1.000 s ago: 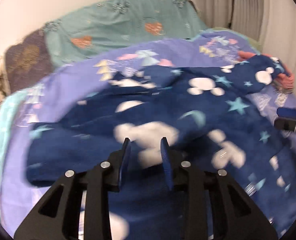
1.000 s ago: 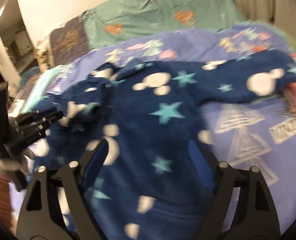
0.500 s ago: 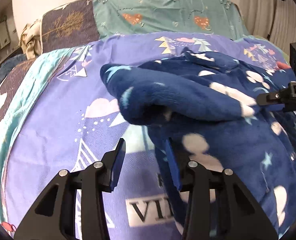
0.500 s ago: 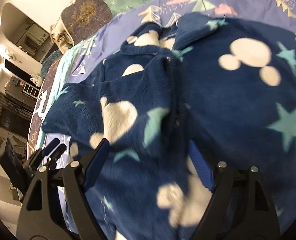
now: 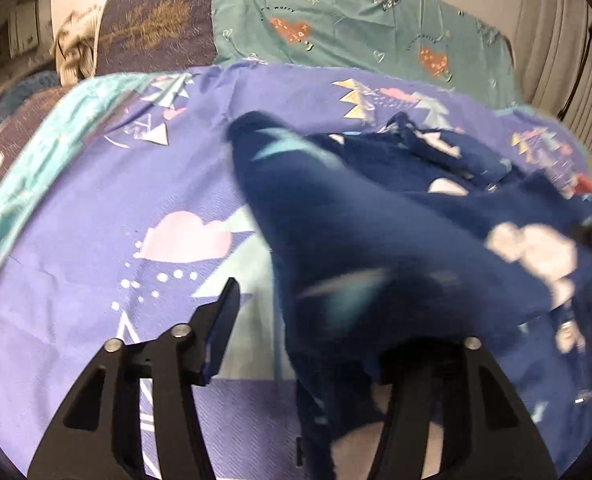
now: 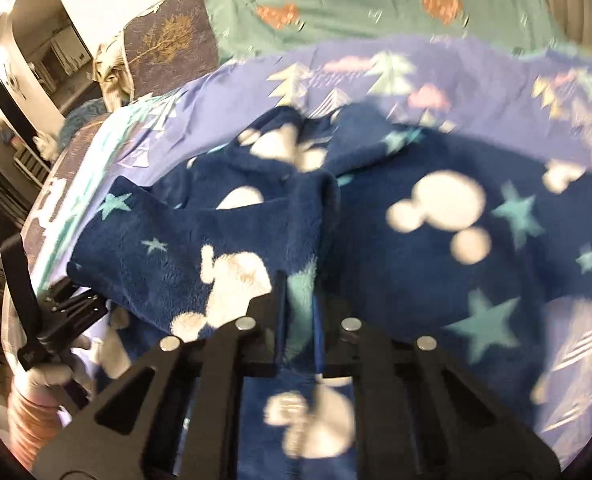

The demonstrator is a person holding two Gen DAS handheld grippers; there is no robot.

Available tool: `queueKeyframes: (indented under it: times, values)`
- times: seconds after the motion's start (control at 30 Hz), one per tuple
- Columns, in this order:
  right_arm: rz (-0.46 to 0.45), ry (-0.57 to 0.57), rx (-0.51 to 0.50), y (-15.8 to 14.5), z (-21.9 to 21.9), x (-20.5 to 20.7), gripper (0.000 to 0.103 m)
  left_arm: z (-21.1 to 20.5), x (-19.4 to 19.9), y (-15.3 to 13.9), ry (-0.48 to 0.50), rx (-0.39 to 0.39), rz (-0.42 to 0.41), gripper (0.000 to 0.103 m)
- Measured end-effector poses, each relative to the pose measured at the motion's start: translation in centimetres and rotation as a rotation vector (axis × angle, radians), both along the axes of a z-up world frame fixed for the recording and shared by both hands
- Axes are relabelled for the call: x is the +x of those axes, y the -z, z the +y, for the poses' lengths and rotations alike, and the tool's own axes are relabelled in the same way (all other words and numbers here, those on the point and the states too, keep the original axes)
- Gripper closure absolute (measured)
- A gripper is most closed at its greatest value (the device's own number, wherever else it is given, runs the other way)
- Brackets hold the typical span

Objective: Fold small clothes

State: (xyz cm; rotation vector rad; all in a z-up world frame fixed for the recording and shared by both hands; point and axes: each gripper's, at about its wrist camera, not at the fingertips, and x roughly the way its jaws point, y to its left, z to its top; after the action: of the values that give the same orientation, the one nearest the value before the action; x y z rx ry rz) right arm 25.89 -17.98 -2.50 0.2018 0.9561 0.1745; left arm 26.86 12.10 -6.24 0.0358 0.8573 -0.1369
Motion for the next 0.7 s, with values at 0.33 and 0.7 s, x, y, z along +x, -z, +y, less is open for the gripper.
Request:
queueKeyframes:
  times: [0.33, 0.7]
  values:
    - [-0.225, 0.122, -0.134, -2.2, -6.4, -0.2, 0.093, -1.7, -1.7, -0.6, 0.024, 0.241, -0.068, 0.046]
    - [-0.004, 0.189, 0.058, 4.2, -13.0, 0.9, 0.049, -1.4, -2.9, -0.6, 0.048, 0.259, -0.034, 0.046]
